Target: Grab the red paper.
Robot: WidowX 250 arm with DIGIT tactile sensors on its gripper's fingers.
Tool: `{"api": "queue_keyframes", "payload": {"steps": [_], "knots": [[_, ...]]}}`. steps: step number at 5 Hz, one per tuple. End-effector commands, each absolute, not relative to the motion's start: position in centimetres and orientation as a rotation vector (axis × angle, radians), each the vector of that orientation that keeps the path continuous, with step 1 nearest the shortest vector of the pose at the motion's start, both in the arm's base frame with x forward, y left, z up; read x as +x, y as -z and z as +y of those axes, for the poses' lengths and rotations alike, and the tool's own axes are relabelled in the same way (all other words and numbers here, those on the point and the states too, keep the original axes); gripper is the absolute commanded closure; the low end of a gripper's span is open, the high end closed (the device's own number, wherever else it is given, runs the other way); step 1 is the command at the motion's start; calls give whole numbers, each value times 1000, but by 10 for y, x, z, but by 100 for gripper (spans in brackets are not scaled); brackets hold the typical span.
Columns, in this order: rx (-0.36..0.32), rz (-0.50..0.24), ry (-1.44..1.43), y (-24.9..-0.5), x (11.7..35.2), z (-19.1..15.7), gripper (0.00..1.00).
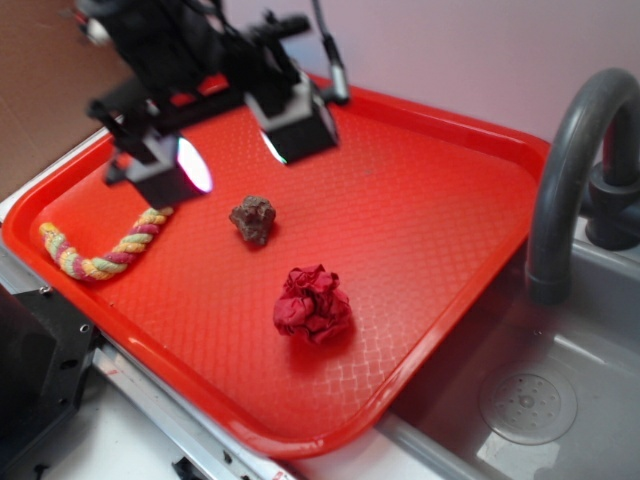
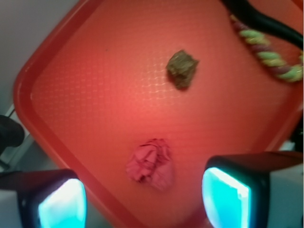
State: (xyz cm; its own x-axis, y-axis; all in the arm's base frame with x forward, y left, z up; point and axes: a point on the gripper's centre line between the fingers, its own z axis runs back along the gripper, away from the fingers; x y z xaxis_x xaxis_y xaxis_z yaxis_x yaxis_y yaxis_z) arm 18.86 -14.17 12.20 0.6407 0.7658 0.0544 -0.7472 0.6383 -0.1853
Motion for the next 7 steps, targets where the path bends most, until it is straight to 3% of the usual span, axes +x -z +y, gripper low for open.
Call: {"api": "queue_keyframes", "payload": {"steps": [1,4,7], "knots": [[-124,-106,-845,-86,202,-153,0],[-10,-60,-855,-44,195,-144,0],[15,-33,-812,-24,192,-129,0]]}}
